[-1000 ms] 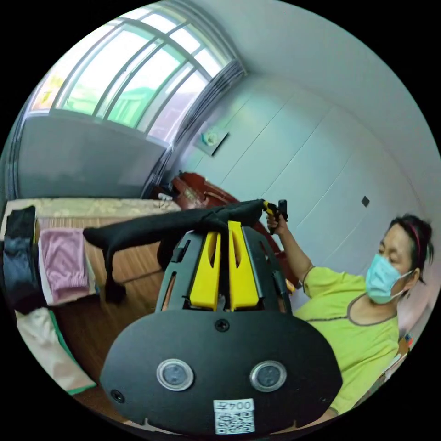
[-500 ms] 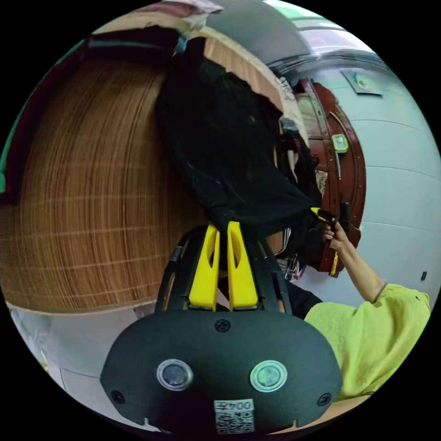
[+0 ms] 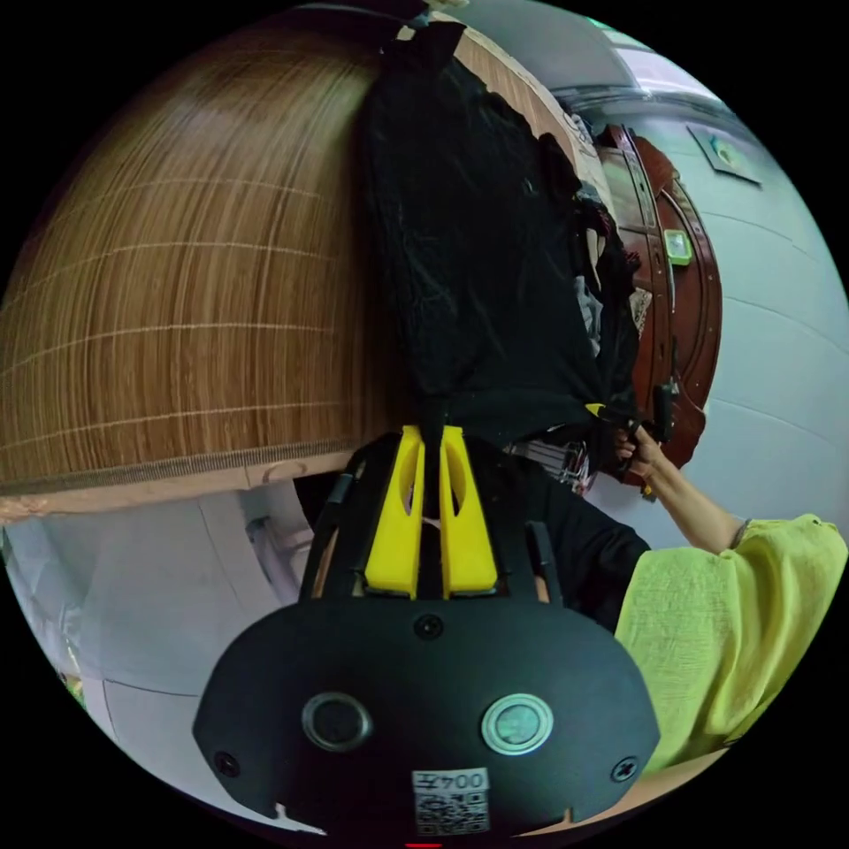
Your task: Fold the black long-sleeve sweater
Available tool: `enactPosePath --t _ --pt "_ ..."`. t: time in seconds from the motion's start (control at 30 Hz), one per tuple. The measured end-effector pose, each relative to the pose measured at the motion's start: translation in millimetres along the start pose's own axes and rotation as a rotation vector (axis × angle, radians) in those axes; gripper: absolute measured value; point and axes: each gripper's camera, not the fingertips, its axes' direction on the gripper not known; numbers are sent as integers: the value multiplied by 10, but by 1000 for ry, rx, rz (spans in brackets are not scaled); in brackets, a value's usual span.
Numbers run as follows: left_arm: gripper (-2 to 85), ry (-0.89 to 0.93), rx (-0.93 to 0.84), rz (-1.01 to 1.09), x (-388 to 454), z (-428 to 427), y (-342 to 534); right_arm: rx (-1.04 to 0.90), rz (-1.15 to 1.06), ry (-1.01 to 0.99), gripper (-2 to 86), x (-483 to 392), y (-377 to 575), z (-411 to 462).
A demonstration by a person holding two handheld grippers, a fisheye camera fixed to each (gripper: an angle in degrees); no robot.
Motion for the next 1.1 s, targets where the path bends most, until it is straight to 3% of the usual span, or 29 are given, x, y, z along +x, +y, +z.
enactPosePath --t 0.6,0.73,0.87,1.03,1.1 --pt "45 -73 -173 -38 -2415 -935 101 -84 214 6 49 -168 305 686" --pt "59 -136 -190 -19 -2916 -1325 141 -115 230 264 27 -378 369 560" --pt "52 -287 -113 -16 -3319 -1867 222 22 174 545 -2 -835 235 283" --pt "13 -403 127 76 -3401 -2512 -195 132 11 494 -7 -1399 -305 229" --pt "7 -446 142 158 -3290 -2475 -497 130 -23 476 -7 -1540 -557 301"
